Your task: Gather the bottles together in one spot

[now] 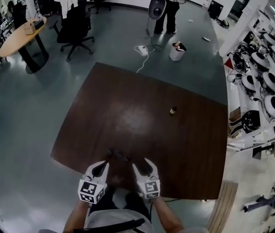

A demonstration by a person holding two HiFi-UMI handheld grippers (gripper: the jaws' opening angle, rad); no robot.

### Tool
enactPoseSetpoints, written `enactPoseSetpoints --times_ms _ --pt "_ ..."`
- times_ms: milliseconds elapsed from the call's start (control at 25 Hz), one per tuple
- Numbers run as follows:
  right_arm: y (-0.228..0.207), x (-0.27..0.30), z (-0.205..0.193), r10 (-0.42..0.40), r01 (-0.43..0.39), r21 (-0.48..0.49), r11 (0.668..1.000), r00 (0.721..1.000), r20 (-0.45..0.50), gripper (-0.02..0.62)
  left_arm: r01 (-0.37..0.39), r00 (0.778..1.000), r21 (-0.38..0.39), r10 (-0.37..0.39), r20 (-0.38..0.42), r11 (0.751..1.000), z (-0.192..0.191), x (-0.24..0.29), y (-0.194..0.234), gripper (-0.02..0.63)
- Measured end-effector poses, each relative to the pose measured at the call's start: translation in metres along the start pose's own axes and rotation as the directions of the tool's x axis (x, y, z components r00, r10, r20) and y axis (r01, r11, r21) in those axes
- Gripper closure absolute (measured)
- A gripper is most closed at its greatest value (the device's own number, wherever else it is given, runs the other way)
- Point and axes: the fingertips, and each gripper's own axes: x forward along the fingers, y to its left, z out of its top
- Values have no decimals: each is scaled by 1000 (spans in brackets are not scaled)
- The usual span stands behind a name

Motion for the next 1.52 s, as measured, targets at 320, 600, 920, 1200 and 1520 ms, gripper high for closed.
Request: enactPoseSetpoints --times_ms 320,600,920,1200,1520 --pt "-26 -25 41 -156 155 16 988 986 66 477 118 992 39 -119 34 992 25 23 -23 604" --pt "-38 -48 72 -325 321 51 946 938 124 588 248 965 83 -253 65 965 46 35 -39 604" --pt "-38 -61 83 -480 475 72 877 869 118 594 369 920 155 -383 79 917 64 34 -51 604" --pt "-63 -60 88 -488 479 95 873 861 140 594 390 909 171 -408 85 905 71 41 -68 604" --pt "-134 -37 86 -439 431 86 898 891 117 594 310 944 144 -322 74 940 63 72 -71 604"
